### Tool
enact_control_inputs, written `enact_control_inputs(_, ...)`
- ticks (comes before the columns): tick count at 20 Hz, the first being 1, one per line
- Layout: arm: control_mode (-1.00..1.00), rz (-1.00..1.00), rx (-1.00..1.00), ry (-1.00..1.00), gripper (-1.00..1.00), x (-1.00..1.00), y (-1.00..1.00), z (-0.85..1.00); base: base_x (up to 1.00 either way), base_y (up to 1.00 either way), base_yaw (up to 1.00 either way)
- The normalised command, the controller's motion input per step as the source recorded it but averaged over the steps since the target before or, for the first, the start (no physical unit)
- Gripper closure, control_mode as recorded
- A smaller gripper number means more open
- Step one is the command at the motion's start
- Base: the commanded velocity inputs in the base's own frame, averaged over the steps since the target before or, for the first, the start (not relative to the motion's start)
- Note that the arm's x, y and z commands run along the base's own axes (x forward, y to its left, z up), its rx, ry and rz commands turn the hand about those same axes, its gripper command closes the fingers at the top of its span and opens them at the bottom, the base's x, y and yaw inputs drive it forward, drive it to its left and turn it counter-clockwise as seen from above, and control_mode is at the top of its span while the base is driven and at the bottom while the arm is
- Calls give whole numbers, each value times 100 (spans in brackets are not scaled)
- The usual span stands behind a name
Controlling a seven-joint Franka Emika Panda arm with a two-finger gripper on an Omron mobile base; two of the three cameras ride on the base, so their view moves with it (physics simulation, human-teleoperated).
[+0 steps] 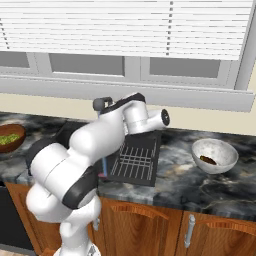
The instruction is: Pick the broccolis from the sink and place them in one bowl. Place the sweet potato in the other bowl. Then turn off the sink faucet.
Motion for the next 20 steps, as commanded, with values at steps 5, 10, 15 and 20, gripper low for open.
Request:
enact_control_inputs(5, -100, 4, 0, 0, -100, 32, 0, -12, 0, 0, 0)
enact_control_inputs(10, -100, 5, 0, 0, -100, 34, 0, -12, 0, 0, 0)
enact_control_inputs(15, -100, 3, 0, 0, -100, 32, 0, -18, 0, 0, 0)
enact_control_inputs(20, -100, 2, 0, 0, -100, 27, 0, -14, 0, 0, 0)
